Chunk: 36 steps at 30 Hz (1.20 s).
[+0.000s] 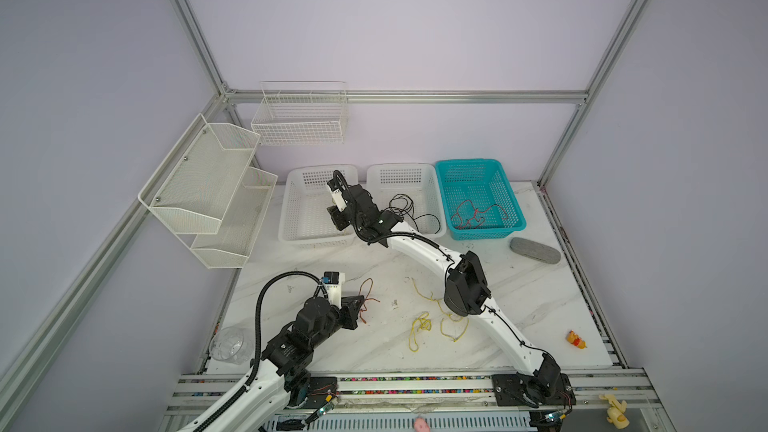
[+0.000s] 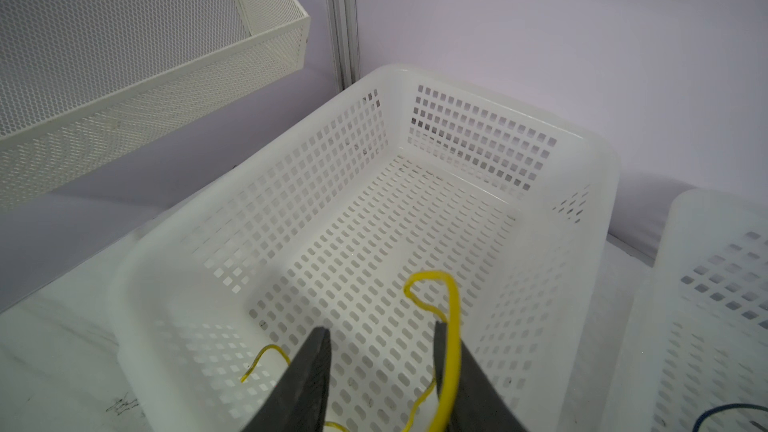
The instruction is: Untangle the cables
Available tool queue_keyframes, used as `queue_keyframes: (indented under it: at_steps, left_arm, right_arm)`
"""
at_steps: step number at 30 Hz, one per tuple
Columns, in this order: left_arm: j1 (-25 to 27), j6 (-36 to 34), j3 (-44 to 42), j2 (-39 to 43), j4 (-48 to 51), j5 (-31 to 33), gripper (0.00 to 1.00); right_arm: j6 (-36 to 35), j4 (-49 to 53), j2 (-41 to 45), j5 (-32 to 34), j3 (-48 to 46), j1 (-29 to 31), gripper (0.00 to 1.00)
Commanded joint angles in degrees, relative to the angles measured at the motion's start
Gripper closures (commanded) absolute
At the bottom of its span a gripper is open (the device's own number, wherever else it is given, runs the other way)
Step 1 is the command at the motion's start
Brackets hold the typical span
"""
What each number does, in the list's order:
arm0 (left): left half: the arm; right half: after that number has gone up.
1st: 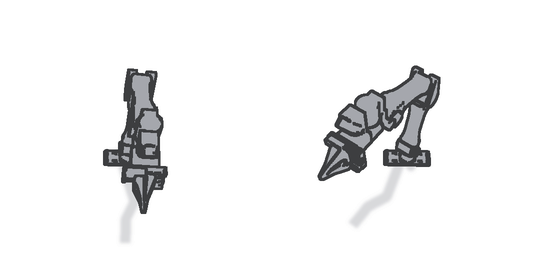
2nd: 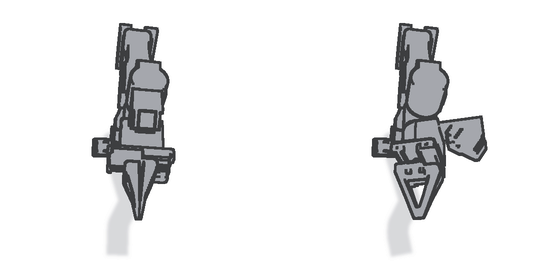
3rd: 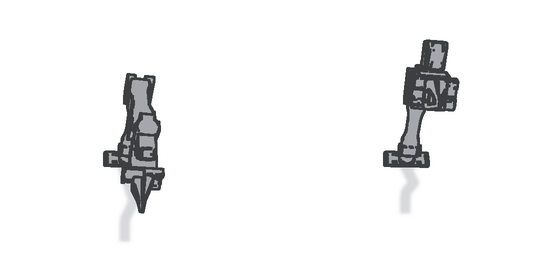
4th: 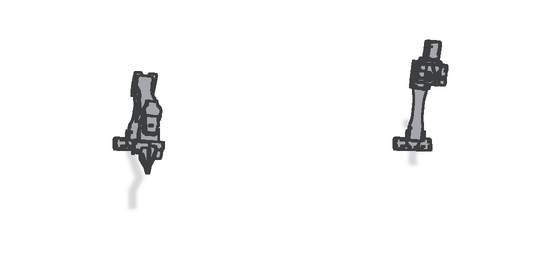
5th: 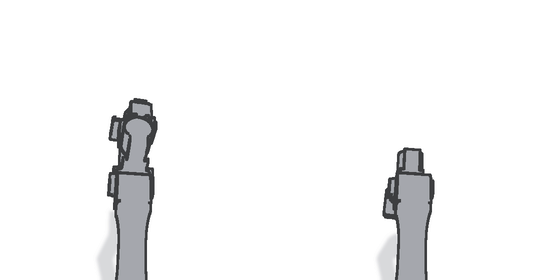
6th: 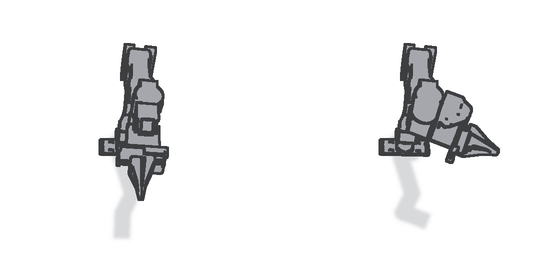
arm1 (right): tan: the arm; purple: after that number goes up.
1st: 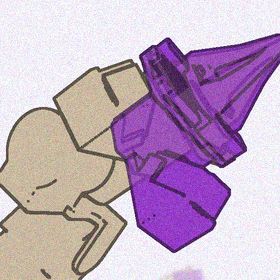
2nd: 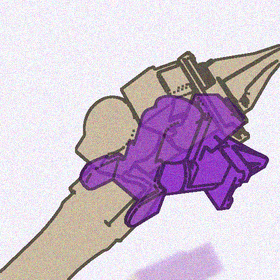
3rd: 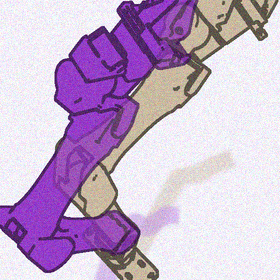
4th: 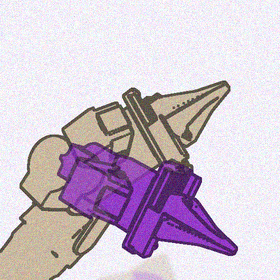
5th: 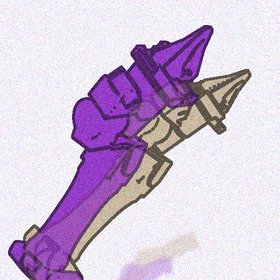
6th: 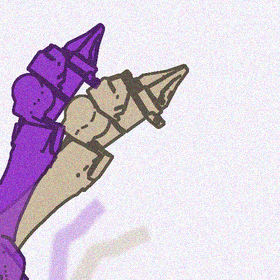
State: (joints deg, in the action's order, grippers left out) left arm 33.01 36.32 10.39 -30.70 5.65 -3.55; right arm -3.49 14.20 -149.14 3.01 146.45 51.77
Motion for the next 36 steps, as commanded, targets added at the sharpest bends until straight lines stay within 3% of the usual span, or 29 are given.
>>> queue_keyframes:
  at_steps: [1,11,17,22,26,36]
  left_arm:
    - [-0.2,-1.3,-1.9,0.2,-1.9,0.8,1.0]
    - [-0.1,-1.3,-1.8,-0.2,-1.8,1.3,1.0]
    - [-0.2,-1.2,-1.8,-0.2,-1.8,1.4,1.0]
    - [-0.1,-1.1,-1.7,-0.2,-1.5,1.4,1.0]
    - [-0.2,-1.0,-1.7,0.4,-1.2,1.1,1.0]
    - [-0.1,1.1,-1.9,3.7,0.8,-0.5,1.0]
  right_arm:
    - [-1.9,1.7,4.7,1.1,2.5,0.4,0.49]
    - [2.3,8.6,6.8,-3.4,6.5,0.3,0.41]
    - [5.8,14.7,6.9,-10.6,7.3,0.3,0.39]
    - [7.5,19.7,6.5,-11.0,7.6,-0.4,0.4]
    - [6.9,23.6,5.5,-8.0,7.9,-1.0,0.38]
    - [0.5,28.3,2.6,10.0,8.3,-0.9,0.36]
